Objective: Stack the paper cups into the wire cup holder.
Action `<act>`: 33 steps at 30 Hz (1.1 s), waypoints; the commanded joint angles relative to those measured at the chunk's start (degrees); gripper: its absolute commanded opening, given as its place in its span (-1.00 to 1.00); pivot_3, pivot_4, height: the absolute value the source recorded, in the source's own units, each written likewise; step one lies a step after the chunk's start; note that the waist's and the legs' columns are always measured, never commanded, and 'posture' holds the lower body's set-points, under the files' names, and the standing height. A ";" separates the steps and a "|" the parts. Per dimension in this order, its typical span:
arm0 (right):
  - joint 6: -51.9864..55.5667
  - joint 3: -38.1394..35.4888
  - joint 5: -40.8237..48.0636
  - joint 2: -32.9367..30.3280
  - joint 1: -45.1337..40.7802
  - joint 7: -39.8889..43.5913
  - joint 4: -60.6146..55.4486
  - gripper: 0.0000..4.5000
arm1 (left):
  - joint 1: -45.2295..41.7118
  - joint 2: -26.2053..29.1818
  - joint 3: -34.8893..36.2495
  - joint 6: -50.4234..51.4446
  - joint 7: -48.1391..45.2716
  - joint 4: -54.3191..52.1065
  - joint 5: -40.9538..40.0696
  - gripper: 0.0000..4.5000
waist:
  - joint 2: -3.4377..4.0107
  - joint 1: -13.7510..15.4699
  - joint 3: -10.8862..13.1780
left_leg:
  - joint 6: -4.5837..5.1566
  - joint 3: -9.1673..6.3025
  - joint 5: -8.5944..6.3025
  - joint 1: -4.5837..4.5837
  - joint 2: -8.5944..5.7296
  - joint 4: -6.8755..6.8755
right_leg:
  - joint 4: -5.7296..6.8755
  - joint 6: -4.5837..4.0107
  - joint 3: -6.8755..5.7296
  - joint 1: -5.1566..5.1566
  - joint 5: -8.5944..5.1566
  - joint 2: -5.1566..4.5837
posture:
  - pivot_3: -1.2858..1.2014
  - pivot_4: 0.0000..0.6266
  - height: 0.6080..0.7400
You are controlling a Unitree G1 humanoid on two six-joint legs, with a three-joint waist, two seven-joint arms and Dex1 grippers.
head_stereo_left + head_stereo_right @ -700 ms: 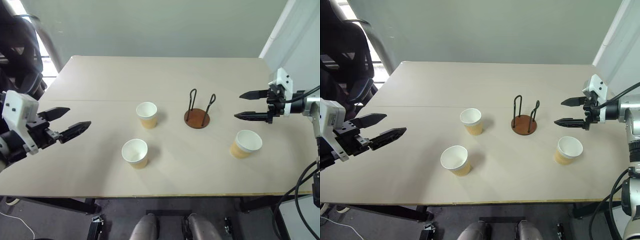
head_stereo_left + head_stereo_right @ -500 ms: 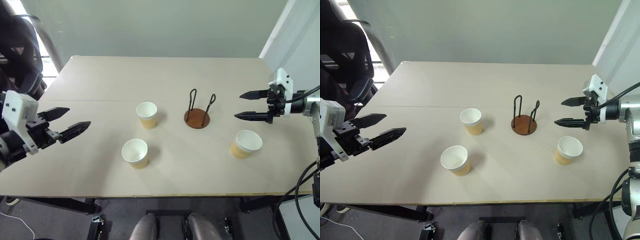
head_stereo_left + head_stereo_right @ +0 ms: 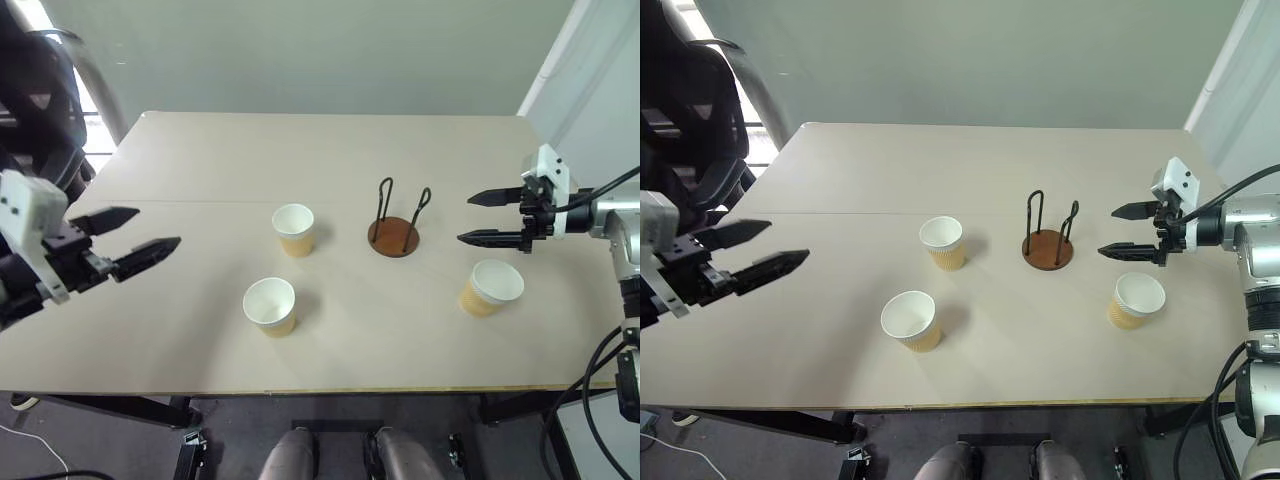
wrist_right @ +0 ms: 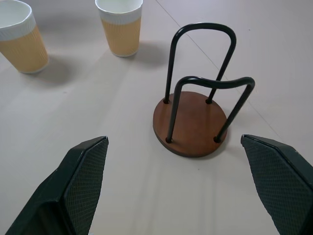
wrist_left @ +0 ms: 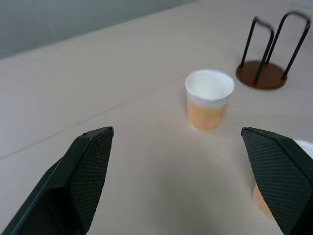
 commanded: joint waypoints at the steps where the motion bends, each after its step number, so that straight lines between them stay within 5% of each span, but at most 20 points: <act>1: 0.77 0.33 0.24 0.64 0.25 -1.21 -3.13 1.00 | -1.07 1.90 2.74 1.94 -1.31 -2.92 -3.37 0.99 | 0.00 -0.03 0.00 | 0.01 0.01 -0.01 0.00 0.00 0.01 | 0.00 0.01 0.01 0.01 0.00 0.00 | 0.03 -0.52 1.00; 13: 5.05 4.28 -2.87 4.54 2.24 -8.00 -5.43 1.00 | -2.86 0.22 -2.70 4.19 2.25 -9.17 -8.32 0.99 | 0.01 -0.19 0.00 | 0.02 0.02 0.00 0.01 0.02 0.11 | 0.04 0.02 0.00 0.01 0.01 0.01 | 0.03 -0.52 1.00; 33: 4.03 6.33 -6.49 15.40 -1.65 -17.78 0.51 1.00 | -0.94 0.57 -0.27 4.26 2.98 -9.56 -8.24 0.99 | 0.01 -0.36 0.00 | -0.01 0.02 -0.04 -0.01 0.05 0.08 | 0.01 0.01 0.00 -0.02 0.01 0.04 | 0.03 -0.52 1.00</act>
